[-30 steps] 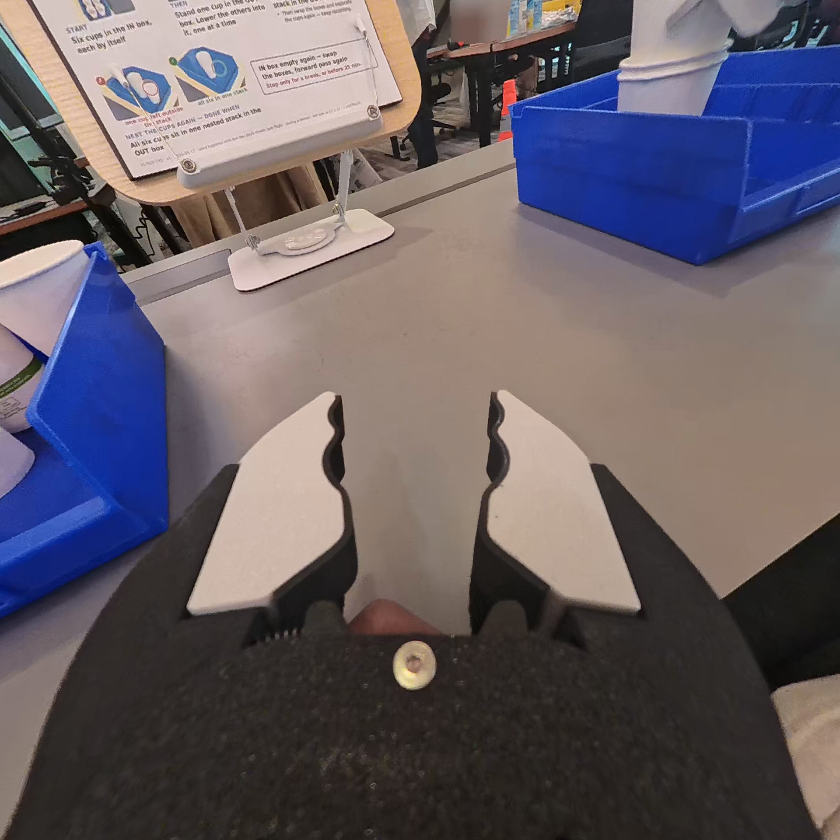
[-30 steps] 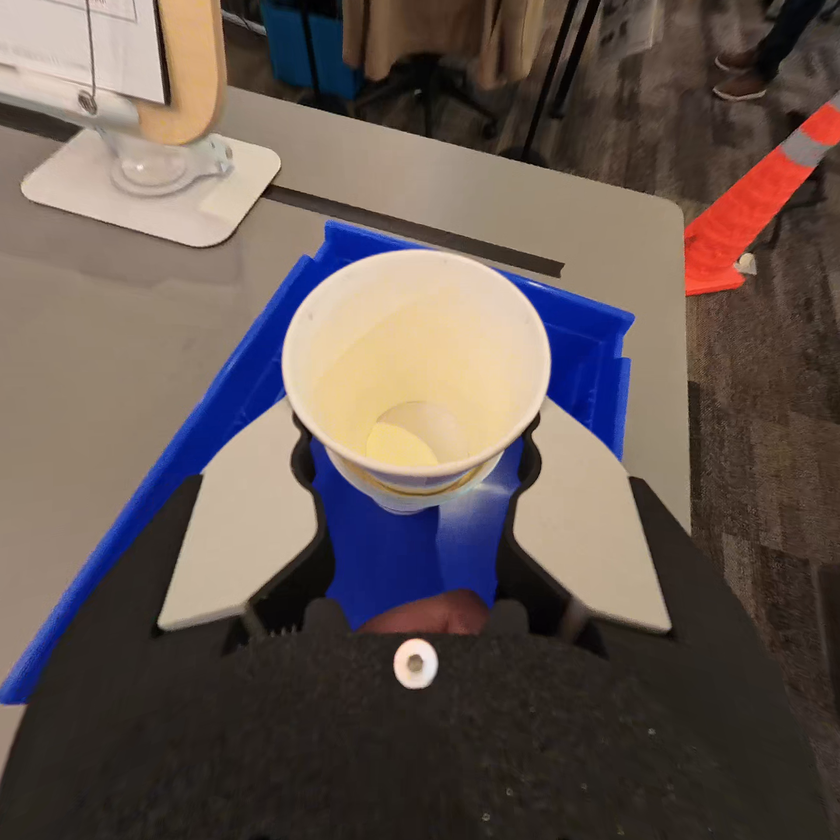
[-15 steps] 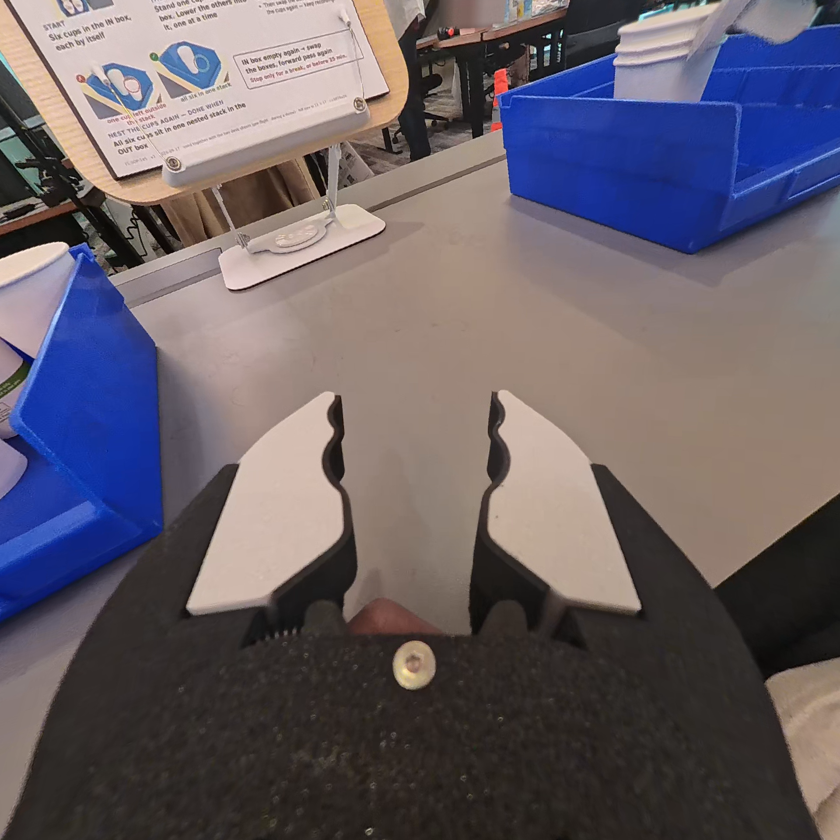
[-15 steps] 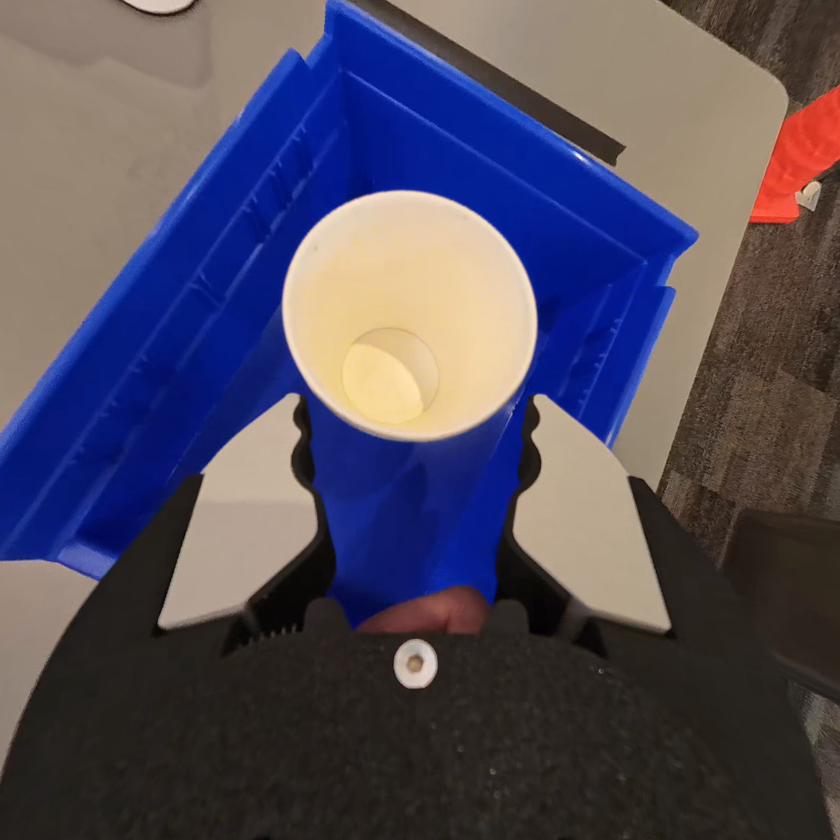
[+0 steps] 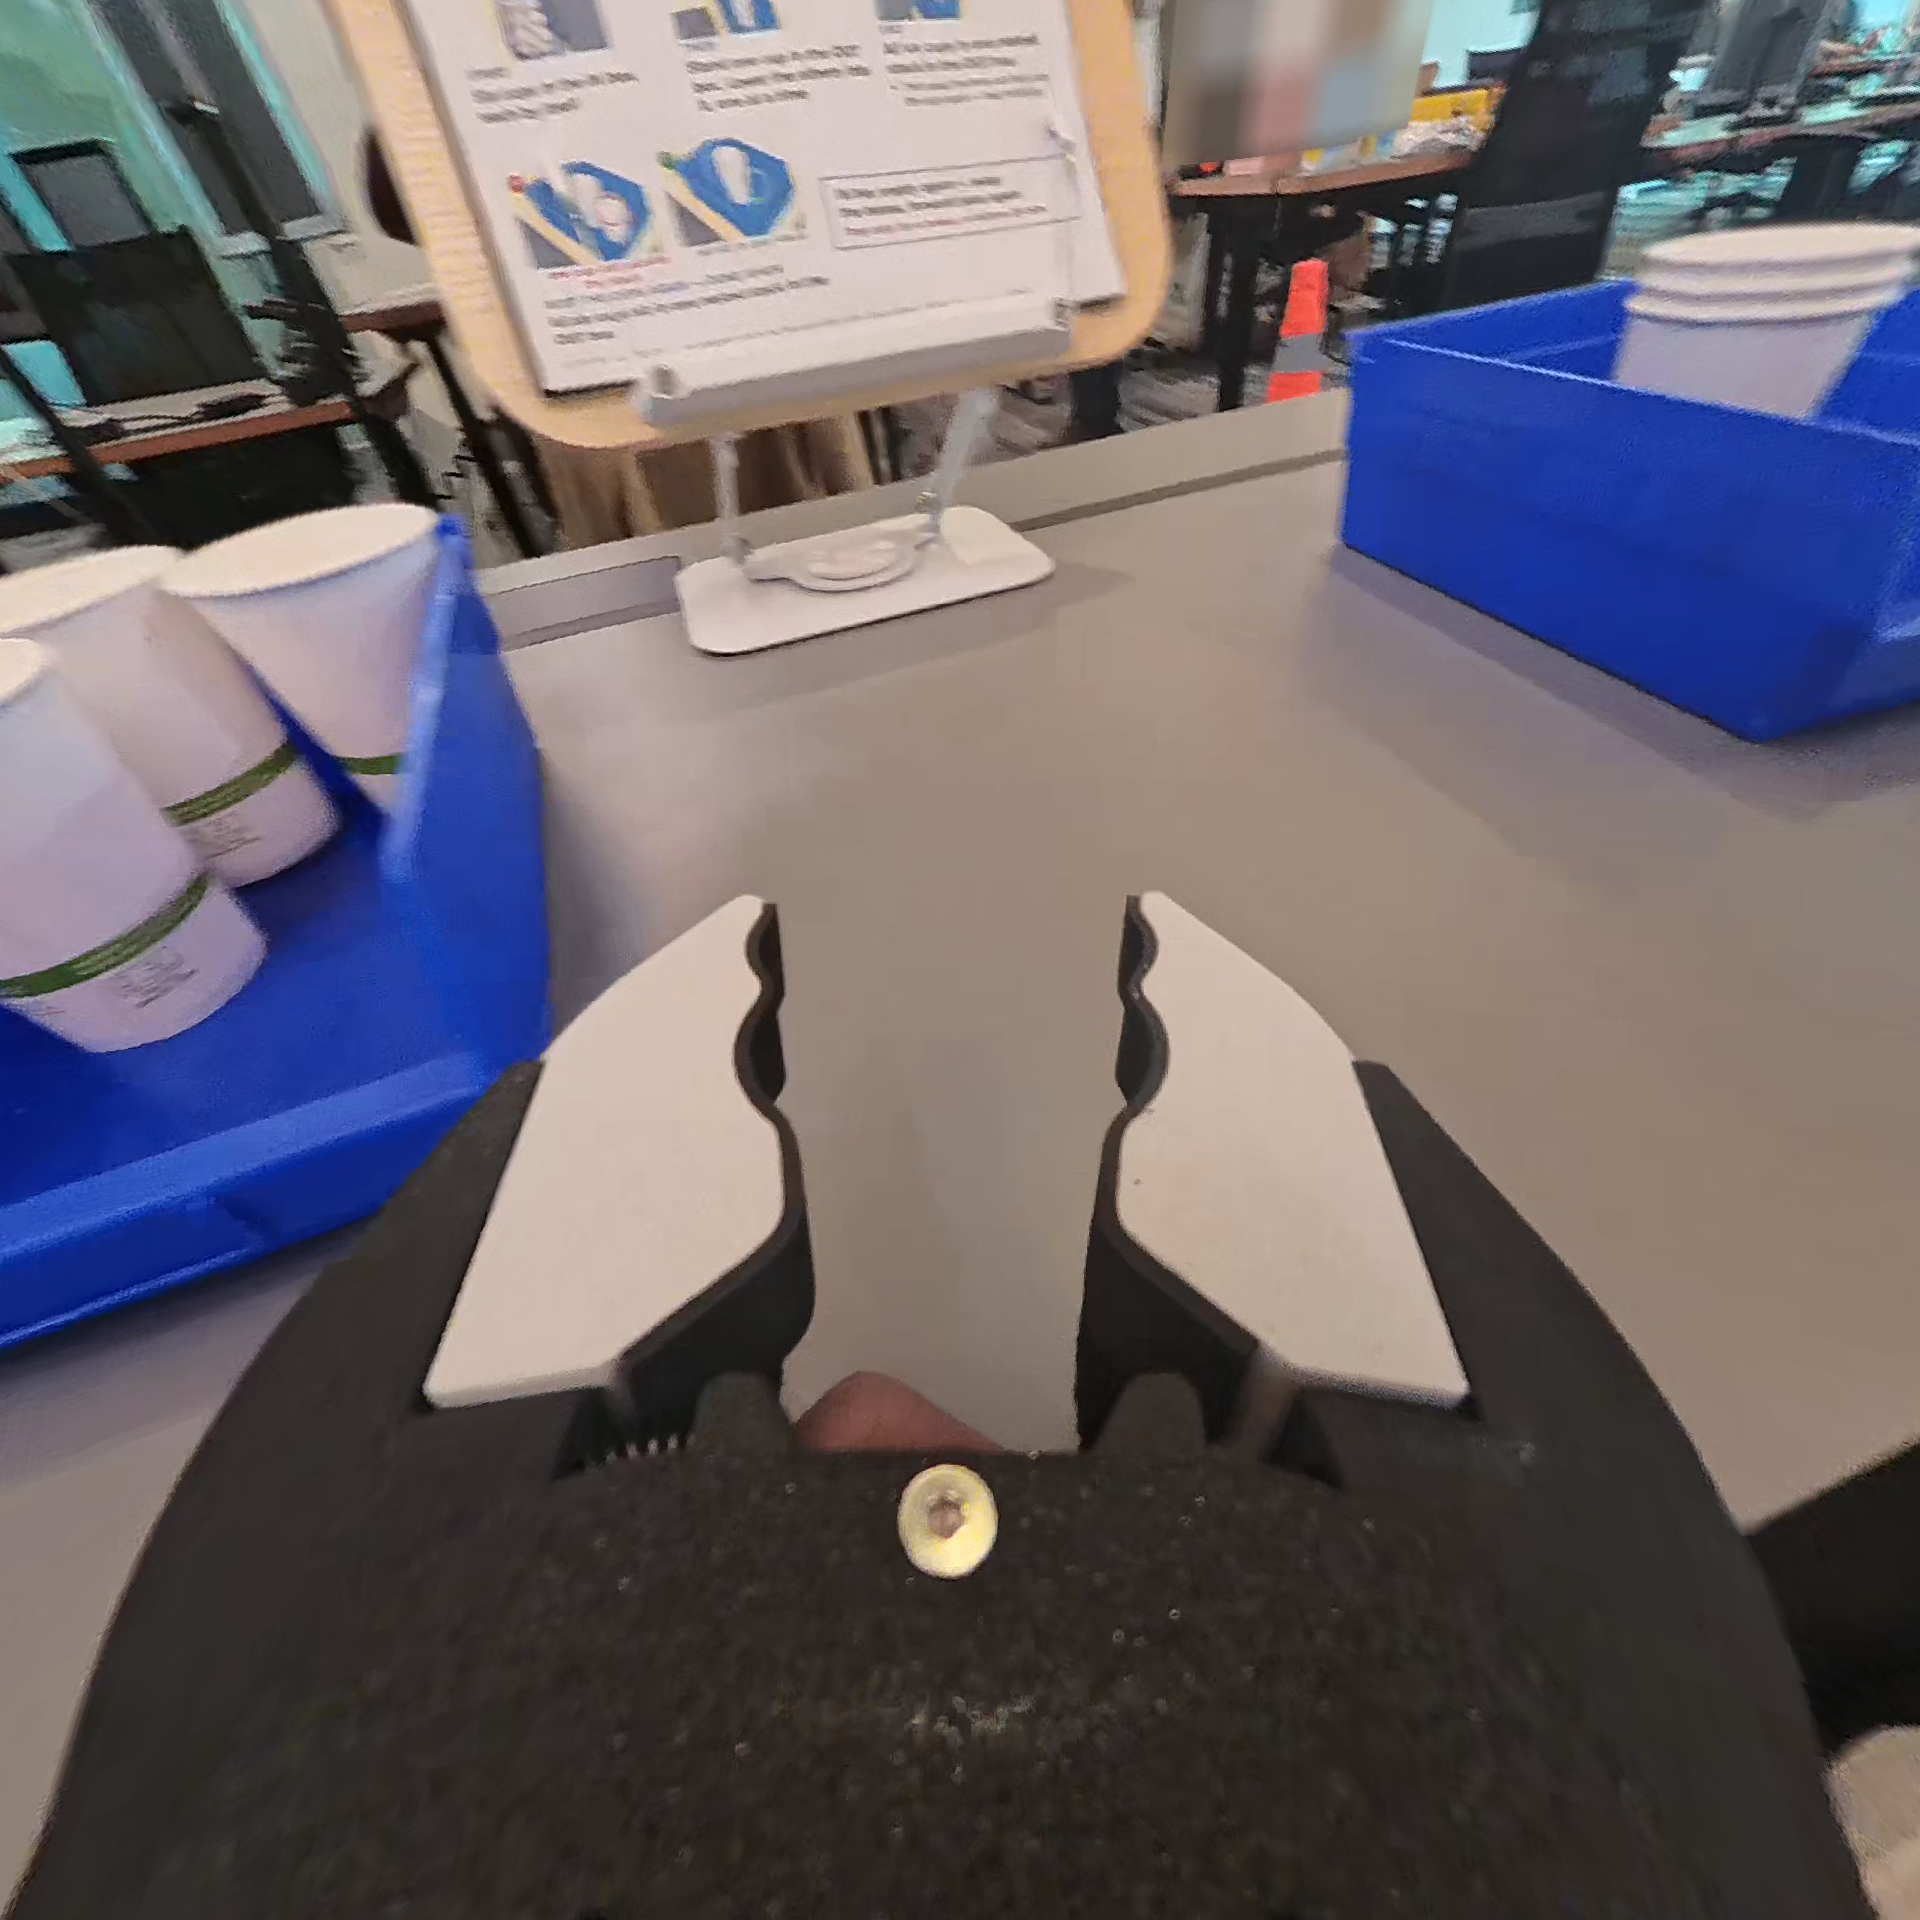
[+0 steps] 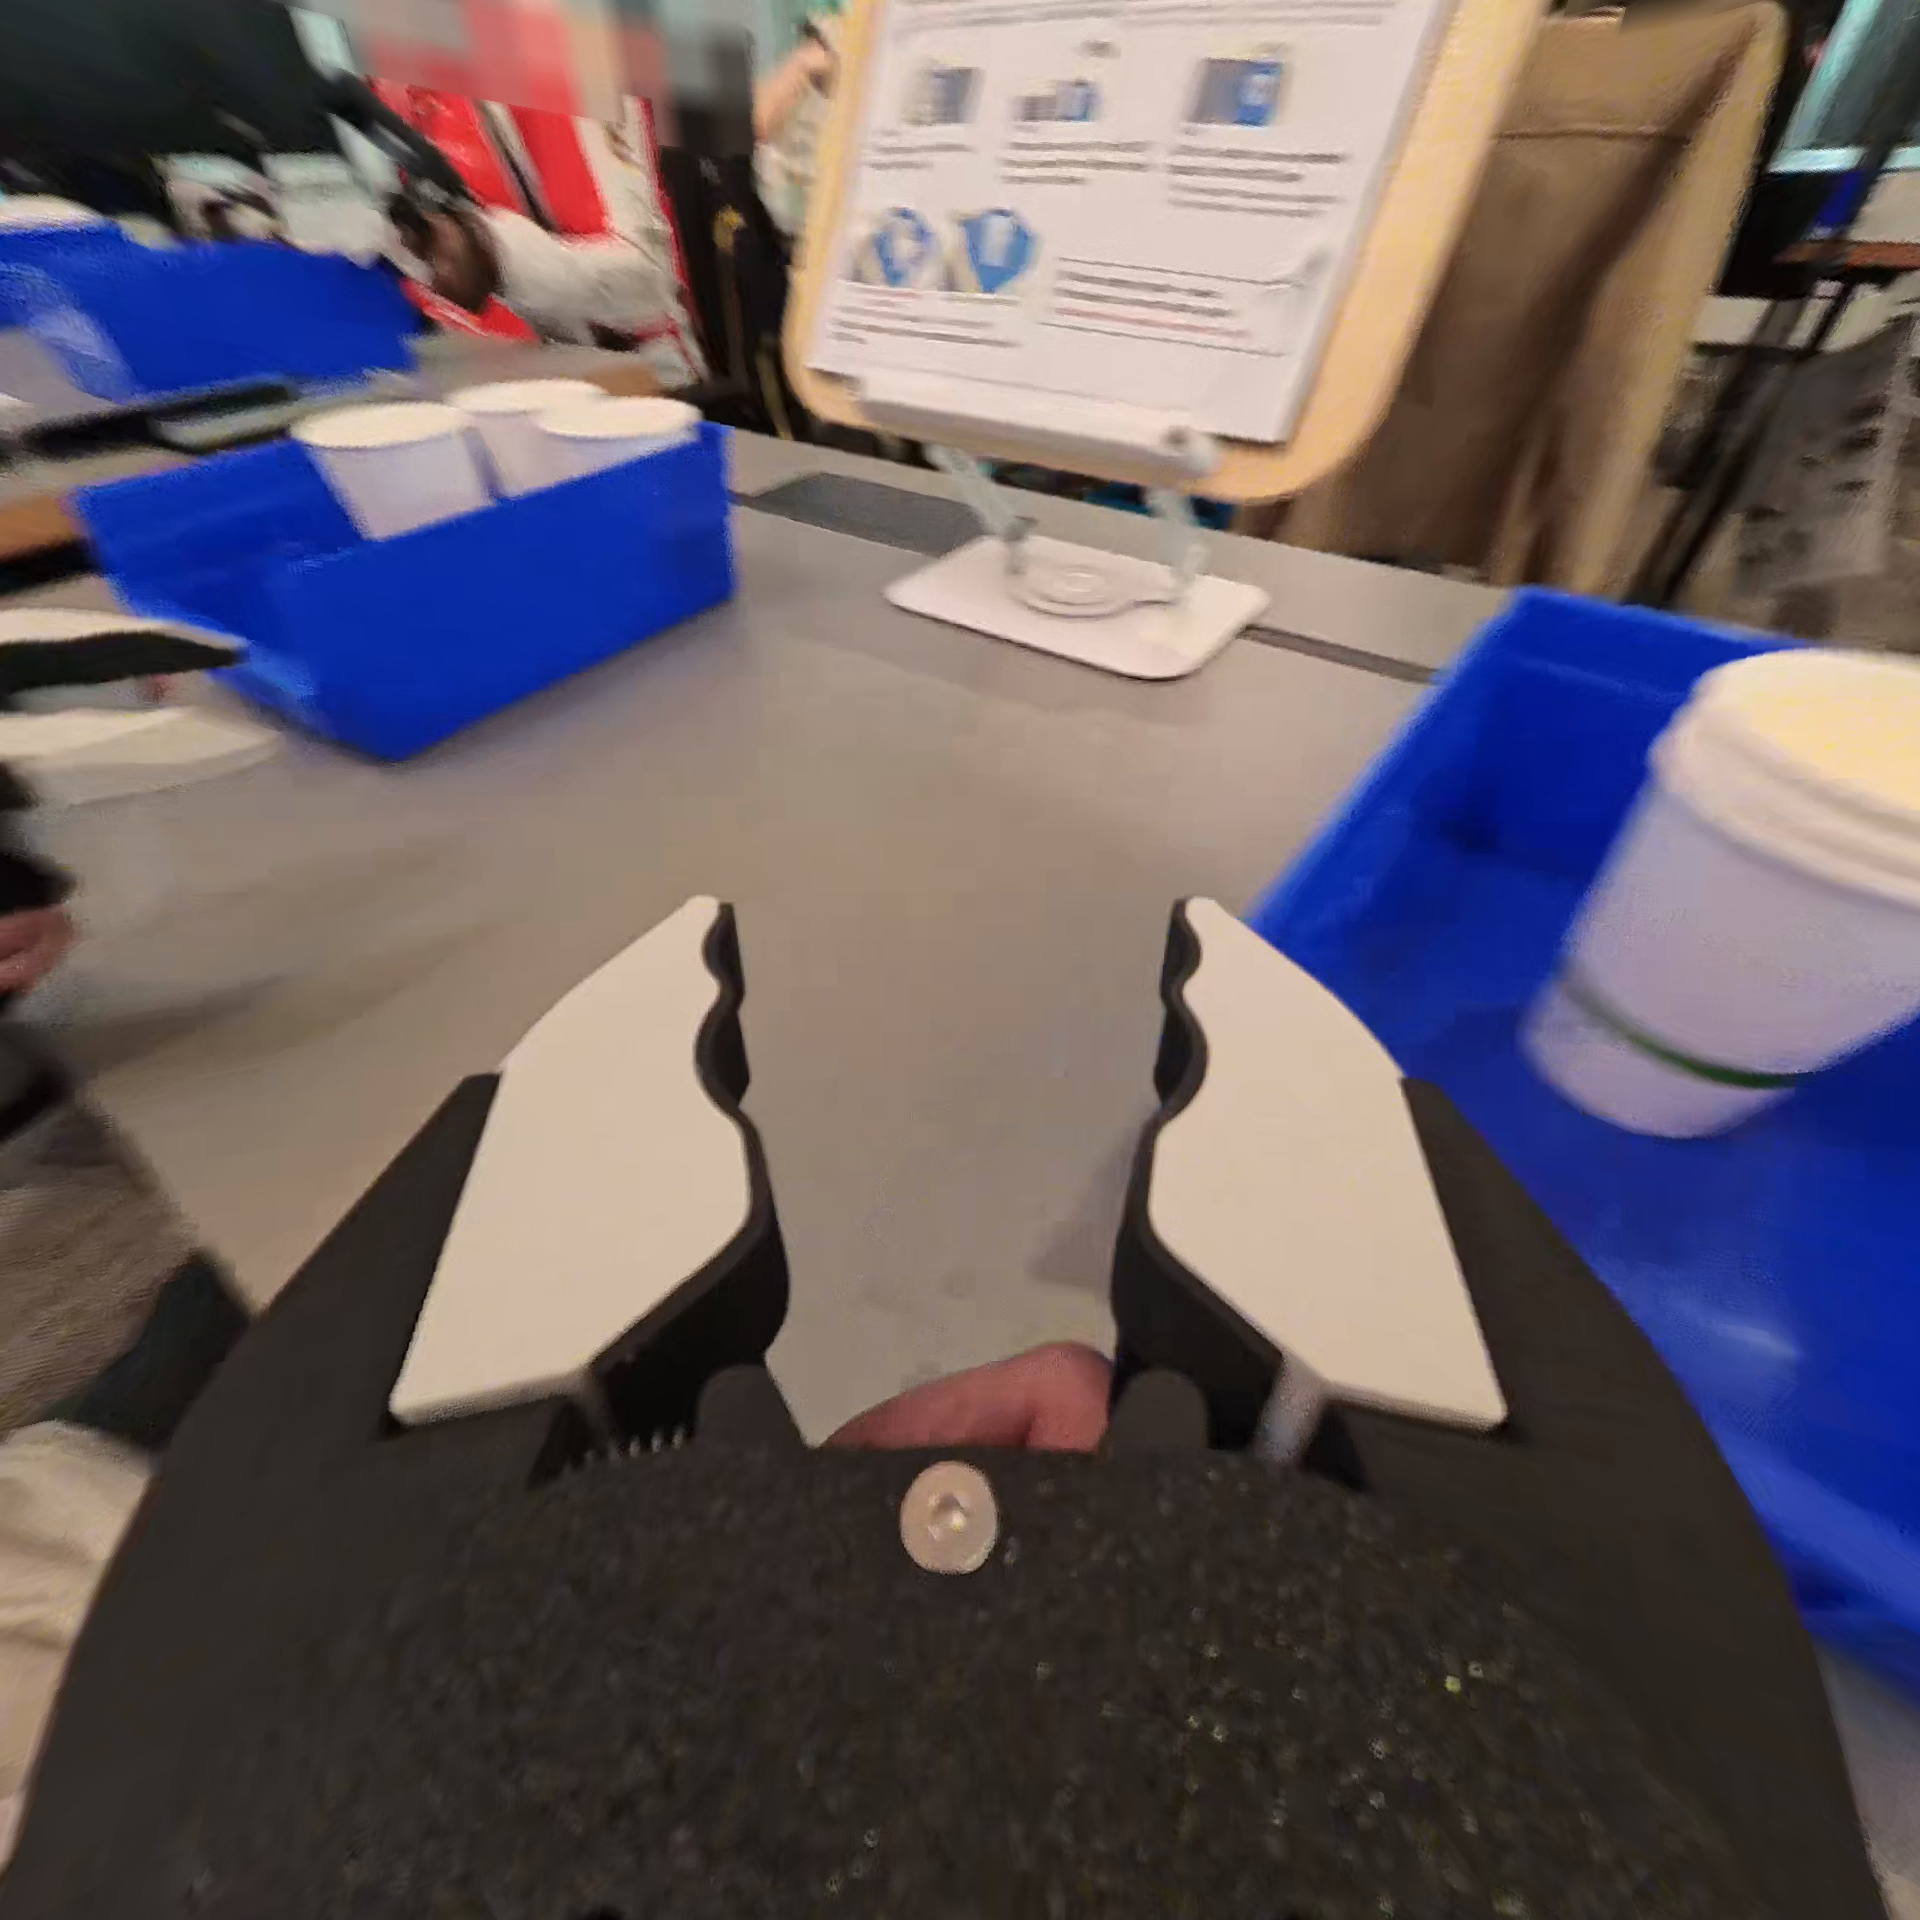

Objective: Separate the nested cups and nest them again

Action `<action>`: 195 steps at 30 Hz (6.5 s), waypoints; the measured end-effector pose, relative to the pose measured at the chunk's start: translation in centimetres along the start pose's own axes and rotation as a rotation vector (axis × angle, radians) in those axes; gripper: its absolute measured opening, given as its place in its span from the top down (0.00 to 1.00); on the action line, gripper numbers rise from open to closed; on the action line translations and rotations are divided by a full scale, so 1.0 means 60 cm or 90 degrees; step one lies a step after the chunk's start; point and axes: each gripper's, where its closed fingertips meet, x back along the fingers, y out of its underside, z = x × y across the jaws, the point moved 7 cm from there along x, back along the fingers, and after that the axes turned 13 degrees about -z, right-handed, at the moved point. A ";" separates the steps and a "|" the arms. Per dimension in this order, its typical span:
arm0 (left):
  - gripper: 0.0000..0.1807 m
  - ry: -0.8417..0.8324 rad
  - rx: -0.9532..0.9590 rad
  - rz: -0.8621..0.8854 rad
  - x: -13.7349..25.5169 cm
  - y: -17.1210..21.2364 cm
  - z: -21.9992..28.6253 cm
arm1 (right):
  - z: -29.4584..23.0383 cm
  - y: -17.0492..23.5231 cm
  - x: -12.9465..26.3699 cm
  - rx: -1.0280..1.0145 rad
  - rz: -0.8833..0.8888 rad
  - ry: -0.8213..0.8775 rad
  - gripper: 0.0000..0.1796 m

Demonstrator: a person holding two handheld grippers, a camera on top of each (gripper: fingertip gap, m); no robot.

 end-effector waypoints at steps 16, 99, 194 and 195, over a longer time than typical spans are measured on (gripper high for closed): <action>0.54 -0.311 0.242 -0.221 -0.117 -0.061 -0.409 | -0.094 0.079 0.021 -0.038 0.017 -0.129 0.61; 0.64 0.117 0.014 -0.039 -0.023 -0.003 0.063 | 0.267 -0.172 0.003 -0.077 0.081 0.314 0.59; 0.54 -0.093 0.146 -0.076 -0.360 -0.101 -0.388 | -0.095 0.105 -0.049 -0.011 -0.186 -0.129 0.65; 0.54 -0.091 0.155 -0.080 -0.362 -0.102 -0.389 | -0.096 0.104 -0.049 -0.011 -0.186 -0.130 0.65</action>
